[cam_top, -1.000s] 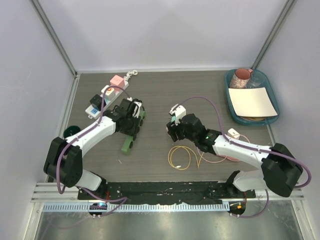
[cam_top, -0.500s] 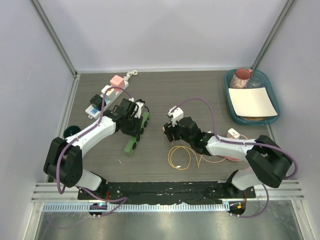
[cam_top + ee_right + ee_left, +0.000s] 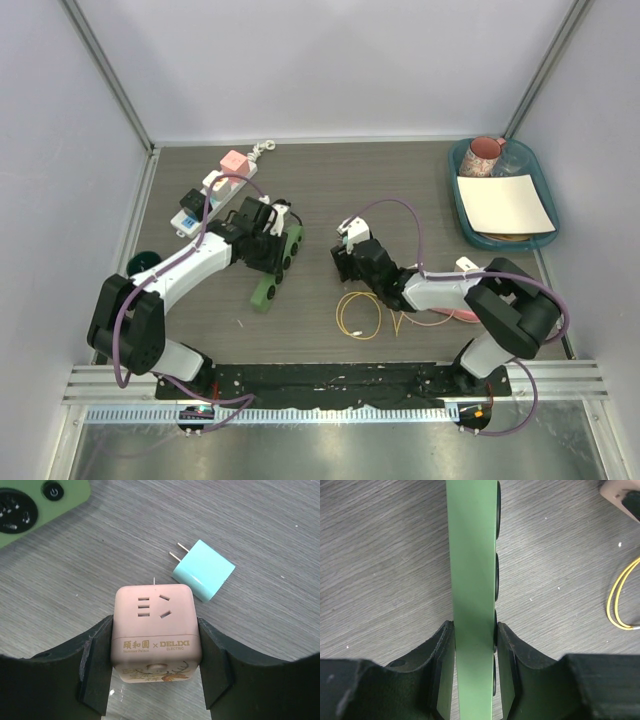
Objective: Pull the plug off the socket
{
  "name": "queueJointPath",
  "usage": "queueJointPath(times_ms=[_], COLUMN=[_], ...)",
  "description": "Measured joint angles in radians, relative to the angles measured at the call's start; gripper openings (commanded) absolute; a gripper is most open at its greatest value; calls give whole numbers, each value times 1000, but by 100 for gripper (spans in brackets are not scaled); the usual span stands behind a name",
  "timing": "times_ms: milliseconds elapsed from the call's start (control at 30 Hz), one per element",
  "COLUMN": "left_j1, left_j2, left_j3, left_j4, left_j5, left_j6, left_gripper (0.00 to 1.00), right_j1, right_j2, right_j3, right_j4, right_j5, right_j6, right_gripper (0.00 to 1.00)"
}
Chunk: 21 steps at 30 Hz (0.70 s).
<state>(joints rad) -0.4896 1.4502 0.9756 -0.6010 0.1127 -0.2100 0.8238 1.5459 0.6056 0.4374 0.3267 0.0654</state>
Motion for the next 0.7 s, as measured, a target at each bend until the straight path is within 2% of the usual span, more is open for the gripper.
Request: queueJointPath(times_ms=[67,100,167,200,400,467,500,700], left_j1=[0,0,0,-1,-13,-15,-16,-19], left_j2=[0,0,0,0,13,31,42,126], left_j3=[0,0,0,0,-24,-31,-37,-50], left_j4=[3,5,9,11,74,101,122,172], left_j5=[14,22,48,61,190,233,253,275], left_j6=[-1,-1,-6,-8,-53,-80,-97,-142], left_gripper=[0,0,0,0,4,7,8,14], right_j1=[-13,-18,-38,-49,-98,-100,-99,-99], right_j2=[27,35,52,58,38,4,-18,-240], right_j3=[4,6,11,12,-8,-15,-15,-17], right_j4=[28,38,64,72,88,68,58,28], right_j5=[8,9,9,10,-13,-26,-31,-48], right_j6=[11,14,24,29,43,45,46,51], right_gripper=[29,37,44,51,72,75,80,82])
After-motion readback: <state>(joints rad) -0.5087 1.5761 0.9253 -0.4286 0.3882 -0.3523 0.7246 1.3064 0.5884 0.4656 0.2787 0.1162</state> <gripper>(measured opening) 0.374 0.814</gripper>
